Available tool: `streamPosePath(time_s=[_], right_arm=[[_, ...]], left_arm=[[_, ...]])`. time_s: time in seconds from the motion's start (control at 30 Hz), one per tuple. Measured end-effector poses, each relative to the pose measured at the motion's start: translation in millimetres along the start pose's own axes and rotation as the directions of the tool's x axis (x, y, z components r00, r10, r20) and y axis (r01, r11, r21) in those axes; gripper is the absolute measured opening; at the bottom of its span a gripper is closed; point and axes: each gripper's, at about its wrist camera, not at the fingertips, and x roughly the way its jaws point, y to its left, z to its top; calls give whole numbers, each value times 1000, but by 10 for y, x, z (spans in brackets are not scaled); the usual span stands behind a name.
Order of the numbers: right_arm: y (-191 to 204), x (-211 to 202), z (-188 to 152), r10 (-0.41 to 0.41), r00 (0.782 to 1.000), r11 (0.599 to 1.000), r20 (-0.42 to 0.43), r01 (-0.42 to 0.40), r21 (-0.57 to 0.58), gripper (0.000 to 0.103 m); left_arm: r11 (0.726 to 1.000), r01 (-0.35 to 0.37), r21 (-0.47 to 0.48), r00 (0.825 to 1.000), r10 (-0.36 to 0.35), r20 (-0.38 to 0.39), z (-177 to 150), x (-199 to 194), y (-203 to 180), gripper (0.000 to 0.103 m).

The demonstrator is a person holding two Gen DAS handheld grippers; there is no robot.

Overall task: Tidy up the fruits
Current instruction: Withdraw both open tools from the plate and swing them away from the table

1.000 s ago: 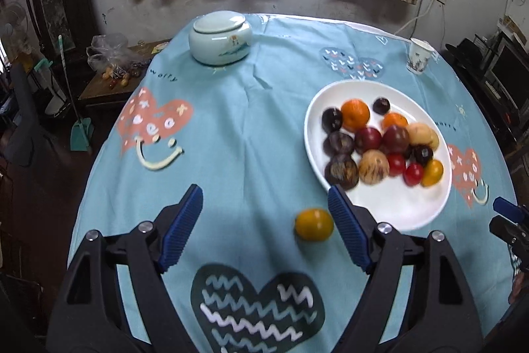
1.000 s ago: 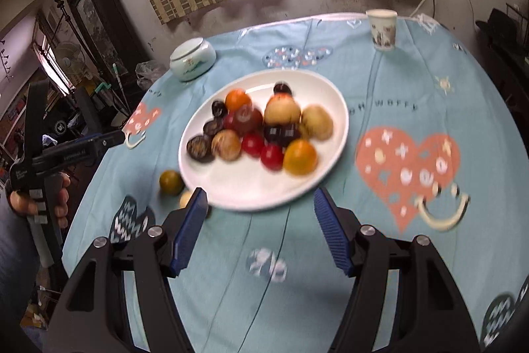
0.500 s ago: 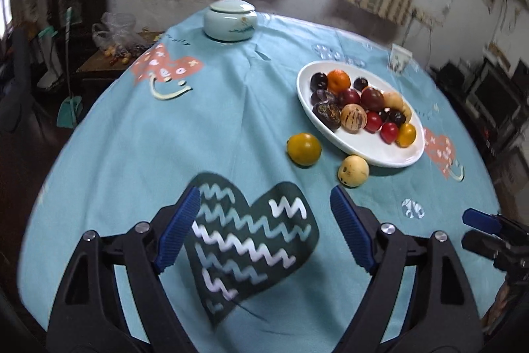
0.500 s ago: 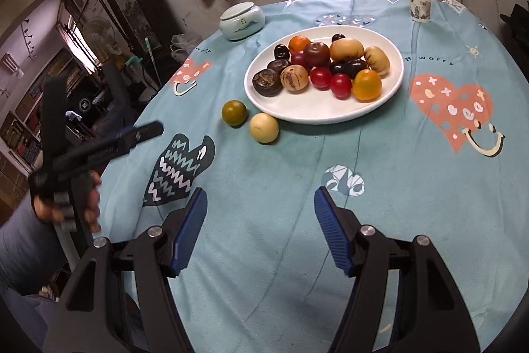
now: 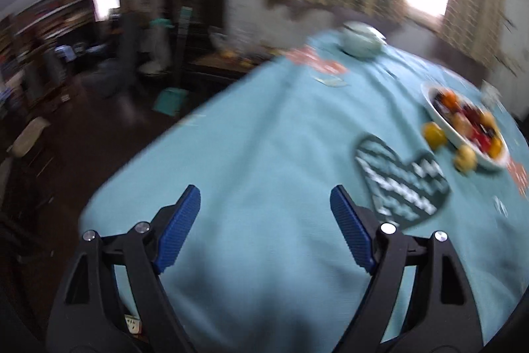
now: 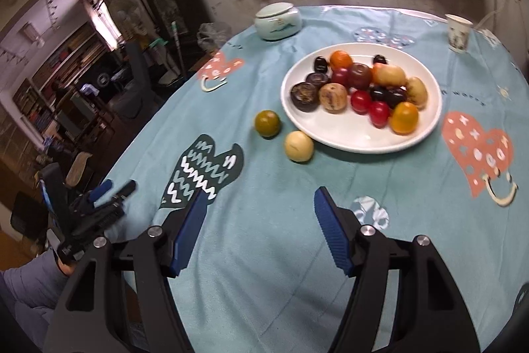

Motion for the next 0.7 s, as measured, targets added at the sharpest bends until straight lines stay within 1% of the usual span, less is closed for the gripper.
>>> streamPosePath(time_s=[0.07, 0.1, 0.17, 0.23, 0.3, 0.33, 0.37, 0.4, 0.43, 0.47, 0.5, 0.53, 0.57, 0.6, 0.63, 0.67, 0.7], right_arm=[[65, 36, 59, 46, 999, 998, -19, -46, -36, 68], [120, 34, 65, 60, 998, 996, -26, -62, -61, 68], [248, 43, 75, 90, 995, 986, -44, -96, -138, 68], [364, 69, 94, 125, 990, 970, -61, -135, -201, 68], [463, 109, 120, 151, 985, 958, -81, -166, -234, 68], [520, 120, 135, 164, 983, 950, -87, -181, -254, 68], [593, 133, 159, 186, 978, 939, -97, -206, -274, 68], [663, 133, 175, 201, 974, 929, -104, -223, -296, 68], [735, 130, 198, 215, 971, 916, -105, -237, -324, 68], [828, 124, 229, 234, 967, 898, -103, -255, -358, 68], [903, 129, 256, 247, 964, 885, -100, -266, -382, 68], [969, 133, 286, 264, 960, 874, -94, -279, -397, 68], [1035, 147, 316, 297, 950, 864, -94, -309, -398, 68], [1089, 176, 339, 325, 940, 854, -101, -337, -396, 68], [1177, 210, 345, 343, 933, 842, -110, -358, -404, 68], [1247, 227, 338, 350, 930, 832, -113, -364, -419, 68], [1321, 245, 319, 360, 925, 818, -124, -377, -434, 68]], left_arm=[[992, -90, -87, 995, 94, 40, -74, -123, 216, 82], [981, -126, -147, 990, 134, 47, -142, -188, 337, 82], [955, -162, -248, 982, 180, 50, -308, -284, 528, 82], [926, -211, -314, 971, 236, 43, -560, -337, 639, 82], [882, -283, -378, 948, 316, 28, -787, -338, 773, 85], [837, -319, -444, 931, 363, 15, -910, -321, 902, 85], [796, -344, -498, 917, 399, 5, -999, -307, 1007, 88], [724, -375, -578, 893, 450, -16, -1131, -292, 1170, 91], [660, -389, -643, 875, 483, -34, -1251, -280, 1310, 92], [578, -400, -711, 854, 516, -60, -1404, -251, 1473, 93], [523, -409, -748, 843, 530, -91, -1513, -213, 1585, 93], [461, -418, -783, 837, 530, -135, -1636, -156, 1706, 93], [415, -418, -808, 842, 511, -173, -1755, -105, 1807, 93], [372, -422, -826, 849, 481, -217, -1874, -69, 1897, 91], [345, -418, -840, 854, 464, -234, -1951, -95, 1941, 91], [335, -405, -850, 856, 466, -225, -1988, -164, 1946, 91], [346, -401, -848, 854, 476, -210, -1966, -283, 1926, 91]])
